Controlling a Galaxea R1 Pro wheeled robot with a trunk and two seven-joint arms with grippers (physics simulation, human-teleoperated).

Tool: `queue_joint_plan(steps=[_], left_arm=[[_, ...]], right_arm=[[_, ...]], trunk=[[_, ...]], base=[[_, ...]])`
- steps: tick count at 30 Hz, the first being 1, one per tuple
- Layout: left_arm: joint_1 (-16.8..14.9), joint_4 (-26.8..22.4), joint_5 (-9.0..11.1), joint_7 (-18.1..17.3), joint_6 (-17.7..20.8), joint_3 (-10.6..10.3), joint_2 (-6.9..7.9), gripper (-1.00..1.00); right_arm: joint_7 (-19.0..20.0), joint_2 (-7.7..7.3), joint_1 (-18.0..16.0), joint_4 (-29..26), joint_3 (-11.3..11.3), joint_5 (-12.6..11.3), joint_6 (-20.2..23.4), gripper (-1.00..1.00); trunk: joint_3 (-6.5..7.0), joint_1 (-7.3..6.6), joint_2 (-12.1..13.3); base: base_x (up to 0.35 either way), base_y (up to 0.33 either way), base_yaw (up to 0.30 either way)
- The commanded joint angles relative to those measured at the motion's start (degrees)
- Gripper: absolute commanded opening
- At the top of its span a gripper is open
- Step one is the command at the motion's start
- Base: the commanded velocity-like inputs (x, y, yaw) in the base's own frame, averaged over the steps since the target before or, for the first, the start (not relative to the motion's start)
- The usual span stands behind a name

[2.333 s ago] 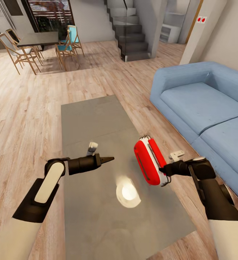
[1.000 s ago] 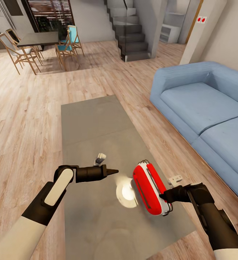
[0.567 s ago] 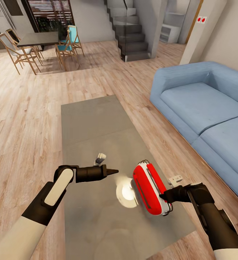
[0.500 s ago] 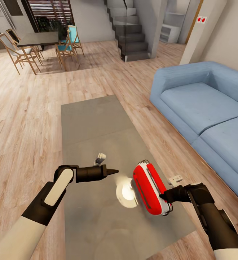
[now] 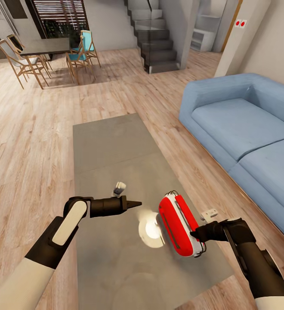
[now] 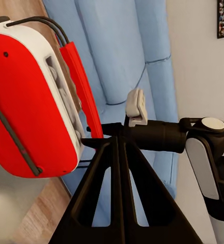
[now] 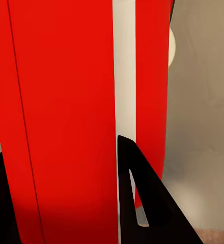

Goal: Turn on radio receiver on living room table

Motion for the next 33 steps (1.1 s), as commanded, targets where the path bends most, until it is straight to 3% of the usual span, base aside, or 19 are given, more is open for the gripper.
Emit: queue_joint_plan(steps=[1,33], left_arm=[[0.0,0.02,0.0,0.0,0.0,0.0,0.0,-1.0],[0.0,0.13,0.0,0.0,-0.01,-0.01,0.0,-1.0]], right_arm=[[0.0,0.0,-0.01,-0.01,0.01,-0.4,0.08,-1.0],[0.18,-0.09,-0.01,-0.51,-0.08,-0.4,0.05,-1.0]], trunk=[[0.0,0.0,0.0],[0.0,0.0,0.0]], base=[[0.0,0.0,0.0],[0.0,0.0,0.0]])
